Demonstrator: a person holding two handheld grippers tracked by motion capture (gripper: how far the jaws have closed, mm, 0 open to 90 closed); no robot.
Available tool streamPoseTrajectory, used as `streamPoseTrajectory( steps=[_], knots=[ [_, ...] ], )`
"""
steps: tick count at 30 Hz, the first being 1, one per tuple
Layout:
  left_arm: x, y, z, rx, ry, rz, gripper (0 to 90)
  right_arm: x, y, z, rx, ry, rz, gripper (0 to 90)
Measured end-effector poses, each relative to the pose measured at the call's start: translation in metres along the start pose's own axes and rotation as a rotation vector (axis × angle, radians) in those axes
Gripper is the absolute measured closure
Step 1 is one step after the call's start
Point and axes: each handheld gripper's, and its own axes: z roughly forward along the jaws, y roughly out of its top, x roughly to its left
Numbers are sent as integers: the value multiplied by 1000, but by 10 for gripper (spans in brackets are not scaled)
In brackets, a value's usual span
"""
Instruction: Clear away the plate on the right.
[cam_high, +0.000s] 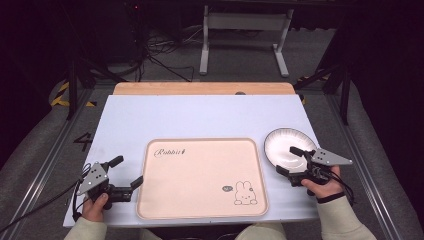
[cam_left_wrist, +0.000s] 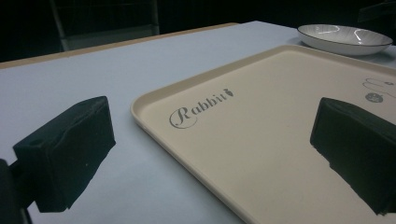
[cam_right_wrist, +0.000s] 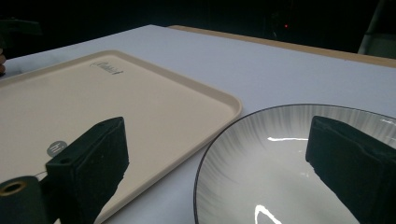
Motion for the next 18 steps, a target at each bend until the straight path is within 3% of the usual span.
streamPoseTrajectory(
  steps=[18],
  knots=[
    [0, 0, 0, 4, 0, 6, 3, -21, 10, -8, -8, -93, 12, 87]
  ],
)
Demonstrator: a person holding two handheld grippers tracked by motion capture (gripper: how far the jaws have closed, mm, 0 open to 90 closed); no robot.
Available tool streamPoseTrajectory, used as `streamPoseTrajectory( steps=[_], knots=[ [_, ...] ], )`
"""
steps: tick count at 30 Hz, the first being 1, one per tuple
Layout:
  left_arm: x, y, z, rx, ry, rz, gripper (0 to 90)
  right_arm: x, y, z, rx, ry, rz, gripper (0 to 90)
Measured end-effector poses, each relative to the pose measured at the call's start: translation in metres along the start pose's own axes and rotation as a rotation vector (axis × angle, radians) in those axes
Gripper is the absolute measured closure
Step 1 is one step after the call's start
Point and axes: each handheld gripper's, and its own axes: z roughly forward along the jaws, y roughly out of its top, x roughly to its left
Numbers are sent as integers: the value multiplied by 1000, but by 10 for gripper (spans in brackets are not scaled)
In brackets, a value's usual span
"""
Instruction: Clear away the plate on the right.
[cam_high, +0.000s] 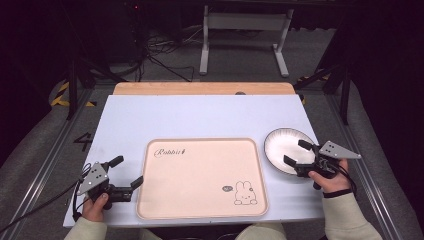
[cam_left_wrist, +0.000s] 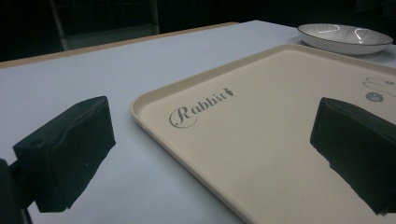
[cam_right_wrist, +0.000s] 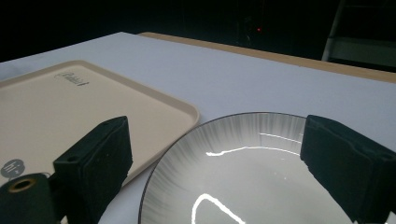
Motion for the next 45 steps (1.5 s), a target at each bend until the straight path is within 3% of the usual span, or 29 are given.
streamPoseTrajectory(
  steps=[11, 21, 28, 38, 45],
  knots=[
    [0, 0, 0, -4, 2, 0, 3, -14, 8, -1, -13, -51, 42, 89],
    [0, 0, 0, 1, -3, 2, 3, -30, 8, 3, 64, -105, 90, 46],
    [0, 0, 0, 0, -3, 1, 3, -42, 8, 3, 103, -134, 114, 140],
    [0, 0, 0, -4, -3, 0, 3, -68, 4, 1, 177, -237, 168, 237],
    [0, 0, 0, 0, -5, 2, 3, -74, 2, -1, 227, -271, 224, 334]
  ],
)
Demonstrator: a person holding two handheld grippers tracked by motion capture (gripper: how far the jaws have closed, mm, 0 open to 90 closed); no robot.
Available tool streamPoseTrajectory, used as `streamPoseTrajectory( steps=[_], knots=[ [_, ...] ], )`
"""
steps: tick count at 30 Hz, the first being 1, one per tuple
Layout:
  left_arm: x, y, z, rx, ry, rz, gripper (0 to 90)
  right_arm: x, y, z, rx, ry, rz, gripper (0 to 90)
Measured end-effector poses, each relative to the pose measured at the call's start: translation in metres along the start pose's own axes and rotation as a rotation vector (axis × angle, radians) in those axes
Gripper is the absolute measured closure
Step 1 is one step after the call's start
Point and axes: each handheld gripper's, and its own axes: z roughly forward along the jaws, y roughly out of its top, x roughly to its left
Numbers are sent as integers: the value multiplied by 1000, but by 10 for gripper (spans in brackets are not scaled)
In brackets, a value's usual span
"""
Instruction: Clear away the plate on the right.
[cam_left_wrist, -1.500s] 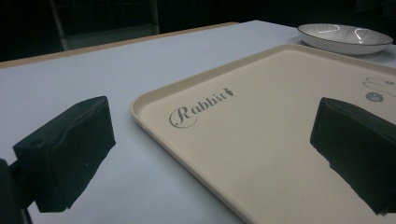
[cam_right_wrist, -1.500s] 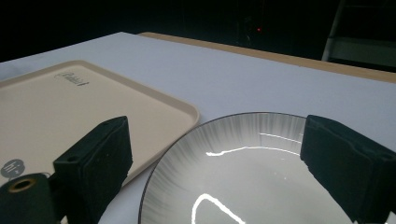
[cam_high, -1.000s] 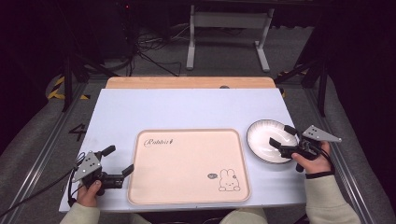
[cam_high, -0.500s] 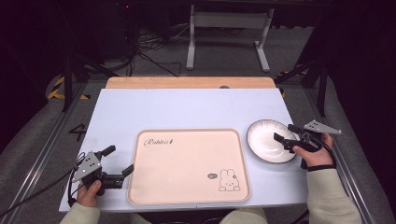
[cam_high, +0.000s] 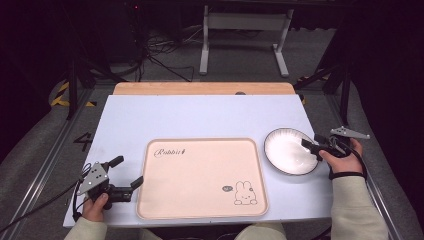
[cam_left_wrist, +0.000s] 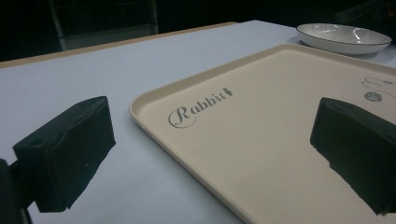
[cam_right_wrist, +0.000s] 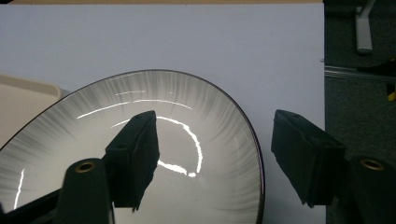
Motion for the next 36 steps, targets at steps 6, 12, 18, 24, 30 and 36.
streamPoseTrajectory(
  steps=[6, 12, 18, 24, 30, 36],
  knots=[
    [0, 0, 0, 0, -1, 1, 3, -4, -3, 1, 41, -11, 88, 364],
    [0, 0, 0, 0, -2, 1, 3, -9, -9, 4, 116, -6, 167, 442],
    [0, 0, 0, 0, -2, 2, 3, -12, -12, 4, 161, 1, 227, 526],
    [0, 0, 0, 0, -2, 1, 3, -12, -12, 3, 183, 6, 276, 631],
    [0, 0, 0, 1, -2, 1, 3, -14, -11, 3, 207, 1, 345, 736],
    [0, 0, 0, 1, -1, 1, 3, -16, -10, 2, 209, 3, 408, 775]
  ],
)
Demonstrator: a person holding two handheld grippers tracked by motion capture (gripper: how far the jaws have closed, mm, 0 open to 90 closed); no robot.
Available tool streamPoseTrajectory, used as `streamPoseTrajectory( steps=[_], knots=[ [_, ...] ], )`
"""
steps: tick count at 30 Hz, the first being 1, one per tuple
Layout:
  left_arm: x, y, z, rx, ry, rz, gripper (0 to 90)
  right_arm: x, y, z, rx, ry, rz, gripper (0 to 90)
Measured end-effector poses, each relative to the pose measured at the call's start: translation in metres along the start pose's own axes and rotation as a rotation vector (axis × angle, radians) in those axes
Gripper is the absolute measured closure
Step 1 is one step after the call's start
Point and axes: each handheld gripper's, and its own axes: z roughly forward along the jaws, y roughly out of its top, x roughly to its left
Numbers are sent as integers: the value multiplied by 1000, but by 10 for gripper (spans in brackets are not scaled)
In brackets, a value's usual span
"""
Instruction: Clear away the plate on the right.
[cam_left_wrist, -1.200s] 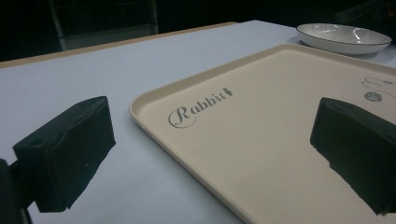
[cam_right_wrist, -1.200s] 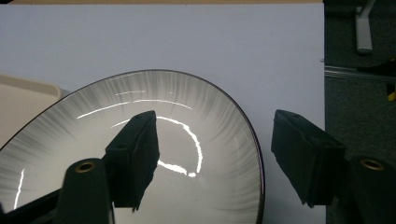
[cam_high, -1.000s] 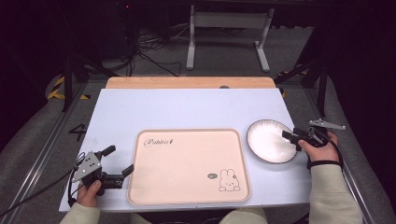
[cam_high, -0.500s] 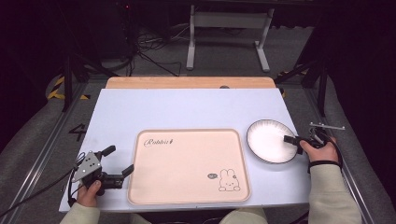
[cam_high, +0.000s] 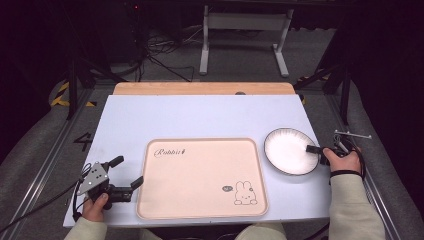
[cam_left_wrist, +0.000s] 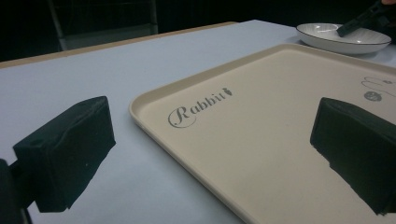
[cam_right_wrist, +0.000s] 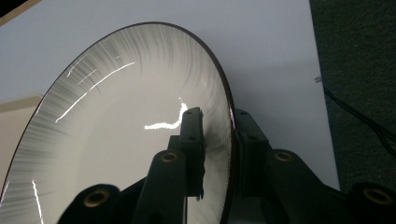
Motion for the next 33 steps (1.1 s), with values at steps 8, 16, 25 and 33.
streamPoseTrajectory(
  steps=[8, 16, 25, 33],
  knots=[
    [0, 0, 0, -4, 3, -1, 3, 2, 1, -8, -41, 22, 26, 826],
    [0, 0, 0, 0, 0, 1, 3, 6, 2, -13, -94, 55, 41, 850],
    [0, 0, 0, -4, 3, -2, 3, 11, 2, -18, -150, 67, 27, 844],
    [0, 0, 0, -4, 3, -1, 3, 15, 4, -30, -175, 85, 26, 843]
  ],
)
